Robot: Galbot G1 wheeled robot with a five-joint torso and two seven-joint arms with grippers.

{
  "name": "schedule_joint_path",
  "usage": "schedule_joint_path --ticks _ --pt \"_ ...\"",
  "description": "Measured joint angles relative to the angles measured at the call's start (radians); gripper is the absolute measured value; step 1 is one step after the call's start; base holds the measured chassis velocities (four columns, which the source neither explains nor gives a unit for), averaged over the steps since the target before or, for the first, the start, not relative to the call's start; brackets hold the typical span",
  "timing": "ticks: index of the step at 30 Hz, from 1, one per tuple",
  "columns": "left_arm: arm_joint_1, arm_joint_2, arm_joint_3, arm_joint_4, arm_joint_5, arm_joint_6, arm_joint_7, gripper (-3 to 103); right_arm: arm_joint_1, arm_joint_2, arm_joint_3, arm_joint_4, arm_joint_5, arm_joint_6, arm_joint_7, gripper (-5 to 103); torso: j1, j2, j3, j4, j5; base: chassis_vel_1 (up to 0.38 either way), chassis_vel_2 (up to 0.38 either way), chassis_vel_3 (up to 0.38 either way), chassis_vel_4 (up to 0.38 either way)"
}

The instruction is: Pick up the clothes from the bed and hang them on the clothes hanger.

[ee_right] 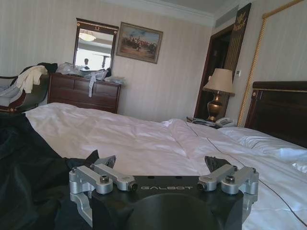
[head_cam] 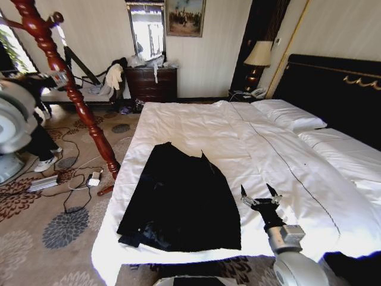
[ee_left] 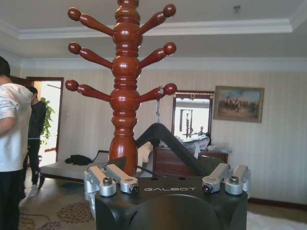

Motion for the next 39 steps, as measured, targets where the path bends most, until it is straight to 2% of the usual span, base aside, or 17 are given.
schedule_joint_path --ticks 1,3,7,8,11,13,16,17,22,24,25,29,39 --pt "-0.057 -0.012 0.053 0.037 0.002 -0.003 0.016 96 -0.002 -0.002 0.004 0.003 0.002 0.0 0.0 100 0.0 0.0 0.0 0.0001 0.0003 0.0 0.0 0.0 0.0" --pt "-0.084 -0.02 0.081 0.054 0.002 -0.003 0.023 96 -0.002 -0.002 0.006 0.005 0.003 0.0 0.0 100 0.0 0.0 0.0 -0.0001 0.0004 0.0 0.0 0.0 0.0" --pt "-0.274 -0.097 0.254 0.165 0.0 0.009 0.034 100 -0.015 -0.002 0.018 0.015 0.006 0.0 0.0 100 0.0 0.0 0.0 0.0003 0.0 0.0 0.0 0.0 0.0" --pt "-0.274 -0.097 0.254 0.165 0.0 0.009 0.034 100 -0.015 -0.002 0.018 0.015 0.006 0.0 0.0 100 0.0 0.0 0.0 0.0003 0.0 0.0 0.0 0.0 0.0" --pt "-0.449 -0.197 0.388 0.276 -0.006 0.023 0.014 100 -0.022 0.002 0.023 0.017 0.003 0.0 0.0 100 0.0 0.0 0.0 -0.0006 0.0005 0.0 0.0 0.0 0.0" --pt "-0.487 -0.222 0.417 0.302 -0.007 0.031 0.007 100 -0.022 0.004 0.024 0.017 0.002 0.001 0.0 100 0.0 0.0 0.0 -0.0007 0.0005 0.0 0.0 0.0 0.0" --pt "-0.591 -0.29 0.498 0.387 -0.007 0.072 -0.048 100 -0.023 0.011 0.024 0.017 -0.001 0.001 0.0 100 0.0 0.0 0.0 -0.0008 0.0007 0.0 0.0 0.0 0.0" --pt "-0.632 -0.314 0.53 0.424 -0.004 0.091 -0.075 100 -0.023 0.012 0.024 0.017 -0.003 0.001 0.0 100 0.0 0.0 0.0 -0.0001 0.0006 0.0 0.0 0.0 0.0" --pt "-0.717 -0.368 0.59 0.518 0.001 0.115 -0.115 100 -0.025 0.011 0.021 0.017 -0.01 0.001 -0.003 100 0.0 0.0 0.0 0.0004 0.0004 0.0 0.0 0.0 0.0" --pt "-0.76 -0.408 0.615 0.592 -0.011 0.132 -0.148 100 -0.025 0.01 0.021 0.016 -0.009 0.001 -0.003 100 0.0 0.0 0.0 -0.0004 0.0007 0.0 0.0 0.0 0.0" --pt "-0.76 -0.408 0.615 0.592 -0.011 0.132 -0.148 100 -0.025 0.01 0.021 0.016 -0.009 0.001 -0.003 100 0.0 0.0 0.0 -0.0004 0.0007 0.0 0.0 0.0 0.0" --pt "-0.811 -0.479 0.644 0.733 -0.019 0.18 -0.221 100 -0.033 0.006 0.034 0.017 -0.004 0.004 -0.003 100 0.0 0.0 0.0 0.0001 0.0003 0.0 0.0 0.0 0.0" --pt "-0.833 -0.584 0.673 0.876 0.035 0.198 -0.229 100 -0.028 0.002 0.043 0.021 0.007 0.005 0.0 100 0.0 0.0 0.0 -0.0004 0.0006 0.0 0.0 0.0 0.0"
